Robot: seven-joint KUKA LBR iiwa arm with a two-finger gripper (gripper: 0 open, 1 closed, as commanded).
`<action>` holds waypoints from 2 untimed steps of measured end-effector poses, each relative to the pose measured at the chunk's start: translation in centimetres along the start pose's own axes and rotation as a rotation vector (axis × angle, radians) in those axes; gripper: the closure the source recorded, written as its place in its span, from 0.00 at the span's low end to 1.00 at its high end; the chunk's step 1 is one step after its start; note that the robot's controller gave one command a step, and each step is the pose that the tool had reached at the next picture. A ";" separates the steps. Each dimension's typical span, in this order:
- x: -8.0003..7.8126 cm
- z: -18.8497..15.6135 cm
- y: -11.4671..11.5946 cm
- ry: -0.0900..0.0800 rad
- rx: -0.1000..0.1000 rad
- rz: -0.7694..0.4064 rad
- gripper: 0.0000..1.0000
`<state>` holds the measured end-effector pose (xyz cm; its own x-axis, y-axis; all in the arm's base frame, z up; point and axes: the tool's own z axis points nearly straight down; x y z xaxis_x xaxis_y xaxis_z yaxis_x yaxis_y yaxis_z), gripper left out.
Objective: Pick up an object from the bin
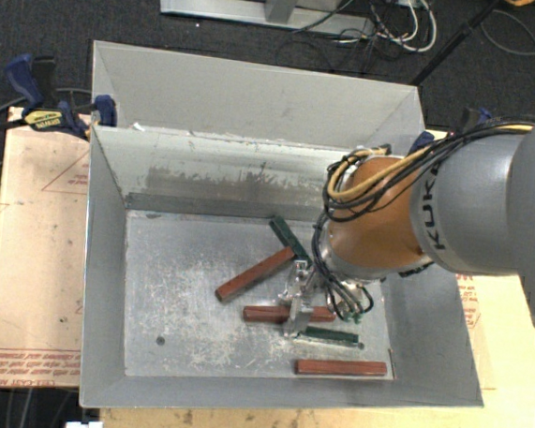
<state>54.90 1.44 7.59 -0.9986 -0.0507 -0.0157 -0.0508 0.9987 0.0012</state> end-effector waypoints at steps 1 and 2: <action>0.0 0.0 0.0 0.000 0.000 0.000 1.00; 0.0 -13.8 -0.4 0.013 0.000 -0.022 1.00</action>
Offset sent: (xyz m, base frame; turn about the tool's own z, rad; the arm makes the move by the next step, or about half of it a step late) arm -0.0030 -0.0044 0.1381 -0.0233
